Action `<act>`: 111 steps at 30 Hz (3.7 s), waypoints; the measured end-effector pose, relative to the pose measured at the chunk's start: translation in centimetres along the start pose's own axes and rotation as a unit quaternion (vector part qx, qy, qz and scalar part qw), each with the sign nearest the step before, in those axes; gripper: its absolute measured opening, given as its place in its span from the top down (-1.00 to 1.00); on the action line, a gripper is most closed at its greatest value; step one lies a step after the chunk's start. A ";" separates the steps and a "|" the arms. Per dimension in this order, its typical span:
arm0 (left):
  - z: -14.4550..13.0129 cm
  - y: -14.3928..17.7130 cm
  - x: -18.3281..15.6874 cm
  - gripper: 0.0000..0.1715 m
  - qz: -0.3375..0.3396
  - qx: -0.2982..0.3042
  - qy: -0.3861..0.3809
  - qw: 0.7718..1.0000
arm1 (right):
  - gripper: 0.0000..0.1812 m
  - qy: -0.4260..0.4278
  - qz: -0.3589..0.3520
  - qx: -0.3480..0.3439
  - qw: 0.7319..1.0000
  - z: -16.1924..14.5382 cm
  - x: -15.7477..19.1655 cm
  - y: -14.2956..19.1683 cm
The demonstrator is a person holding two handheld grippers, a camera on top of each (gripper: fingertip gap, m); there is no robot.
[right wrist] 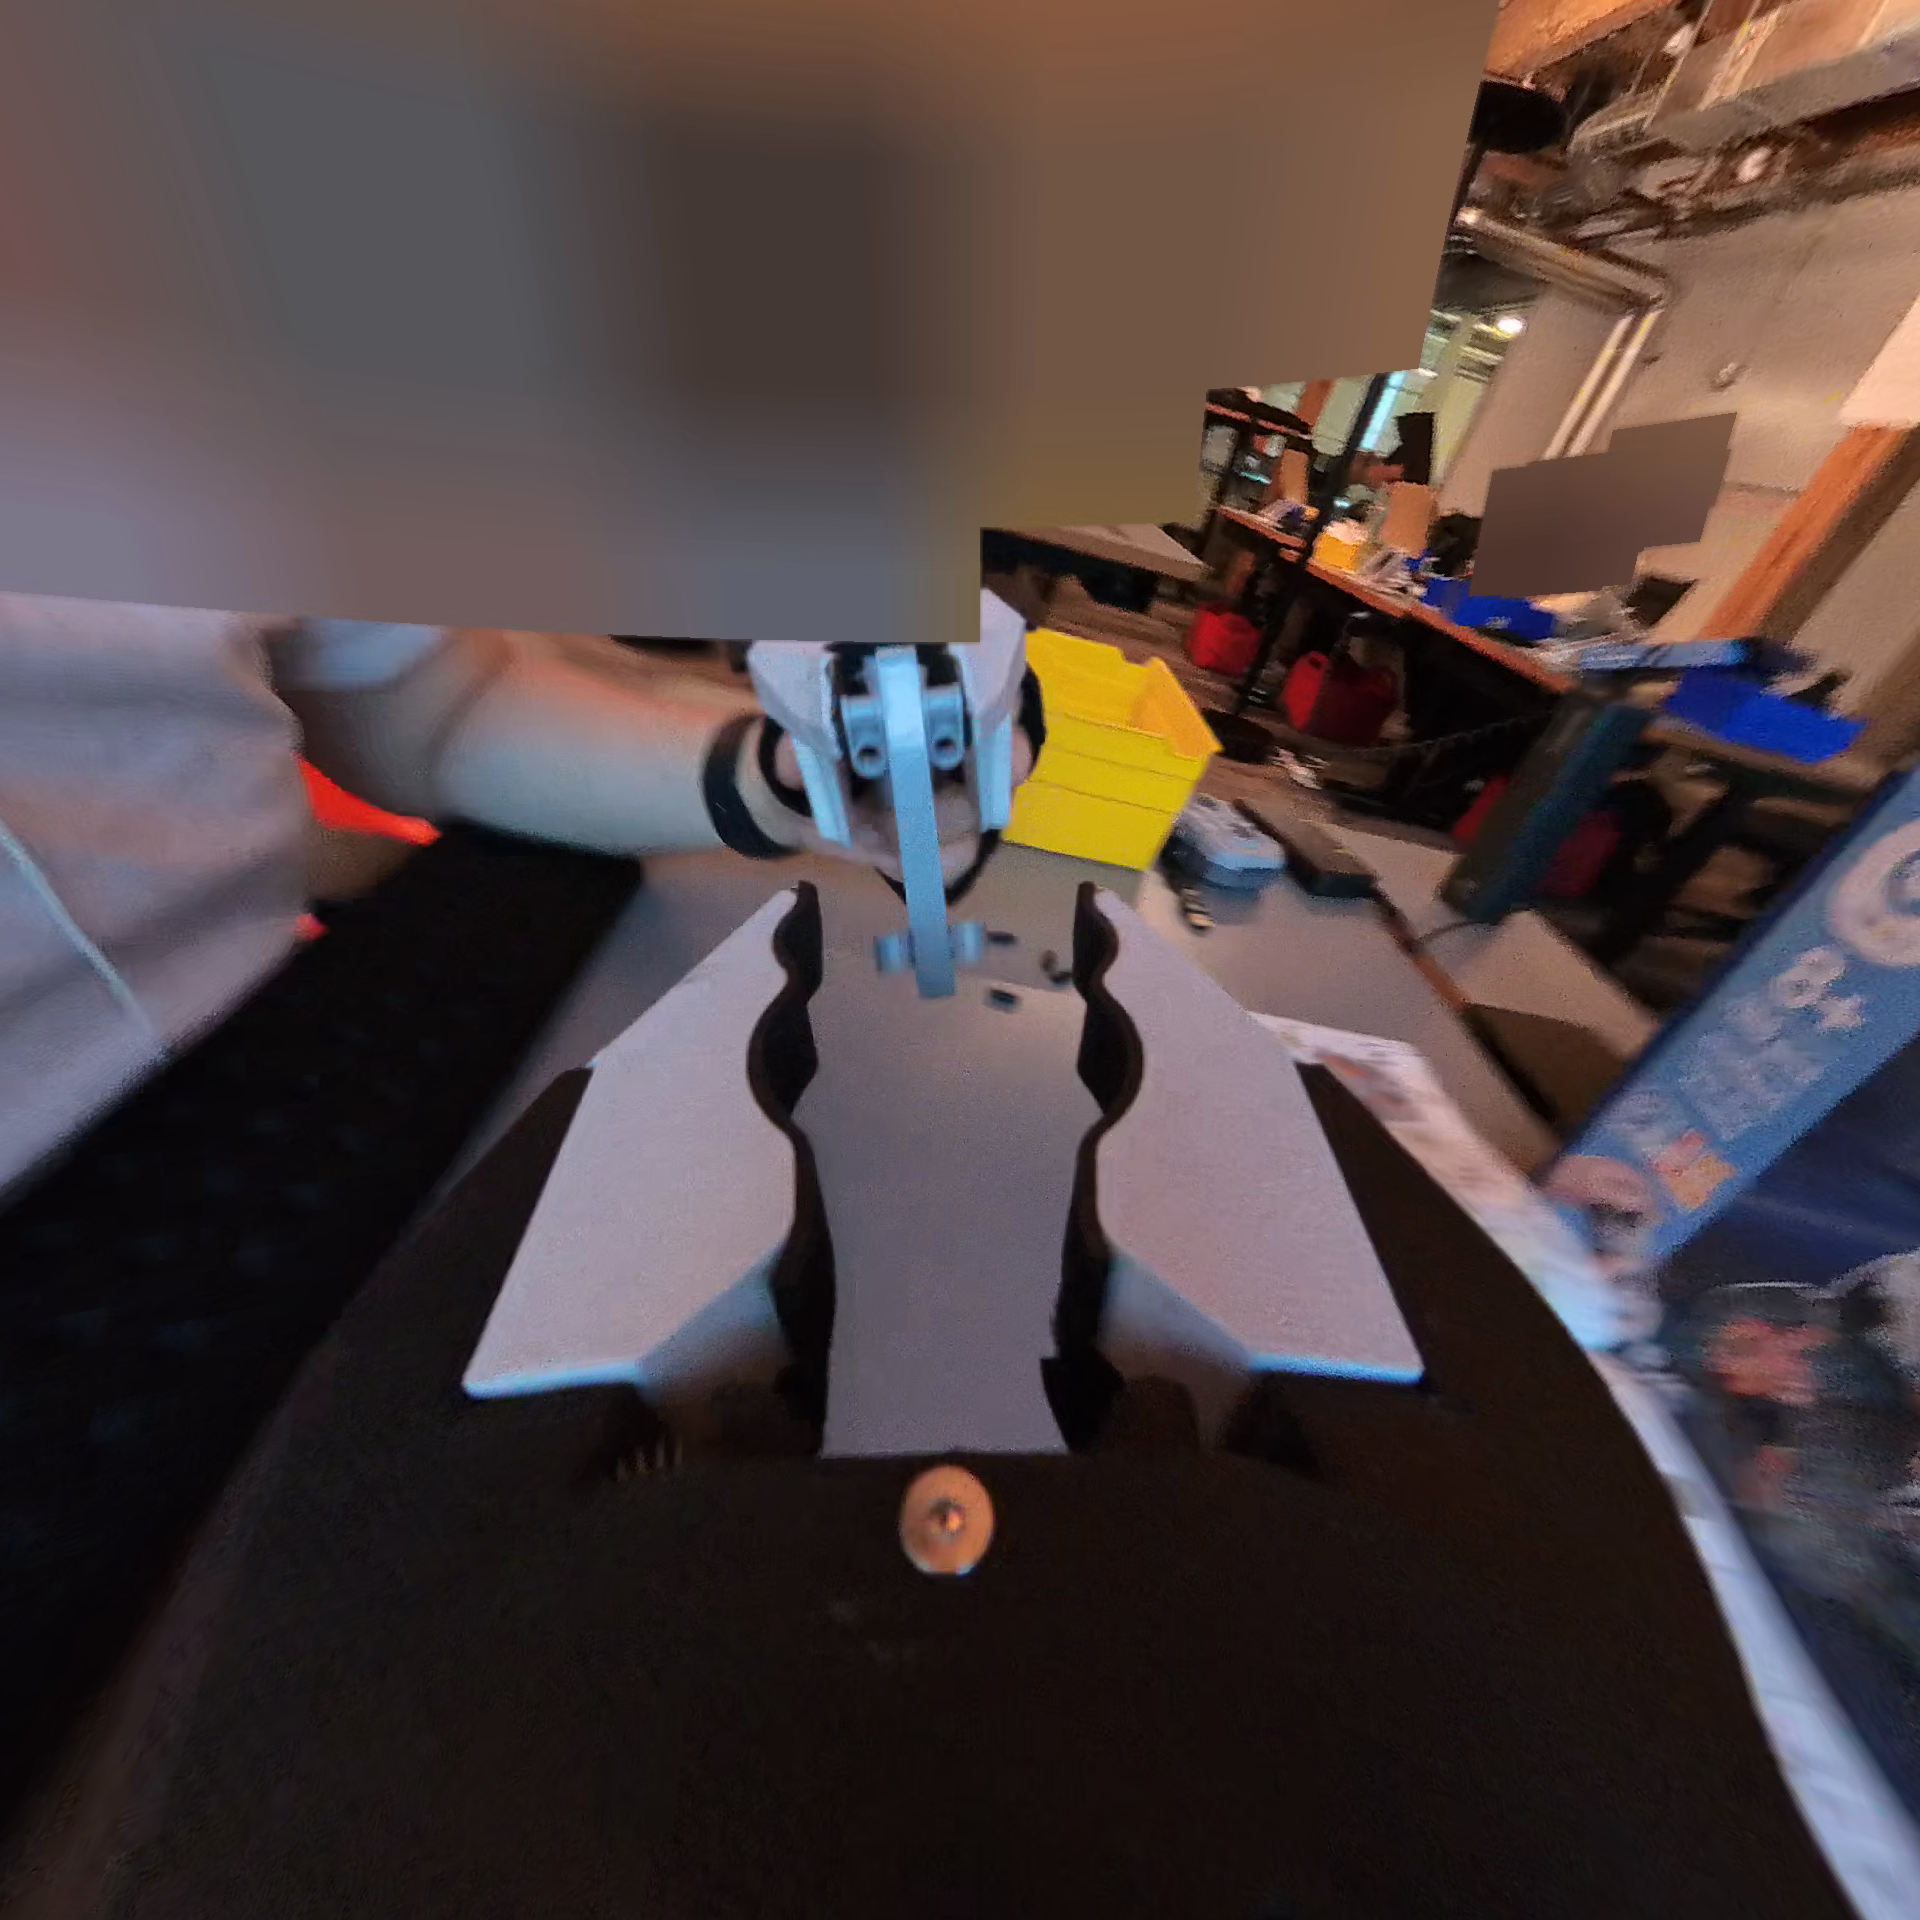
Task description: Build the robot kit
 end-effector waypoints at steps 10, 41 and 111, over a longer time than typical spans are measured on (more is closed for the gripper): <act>0.2 0.5 -0.1 0.77 -0.071 -0.046 0.071 0.994 | 0.50 -0.252 0.208 -0.089 0.941 -2.3 -0.5 -1.4; -4.1 -1.5 1.8 0.39 -0.124 0.001 0.284 0.951 | 0.92 -0.063 0.058 0.122 0.989 -4.6 -2.8 -3.3; -7.2 -1.3 4.6 0.74 0.118 0.216 0.204 0.947 | 0.92 0.483 -0.351 0.257 0.760 -4.7 -4.4 -4.7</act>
Point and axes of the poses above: each gripper's, where its closed fingertips meet, y back along the fingers, z out of its top, x = y × z across the jaws, the point moved 5 cm from there along y, back along the fingers, and after that the axes turned 8 degrees about x, right-handed, at the moved point
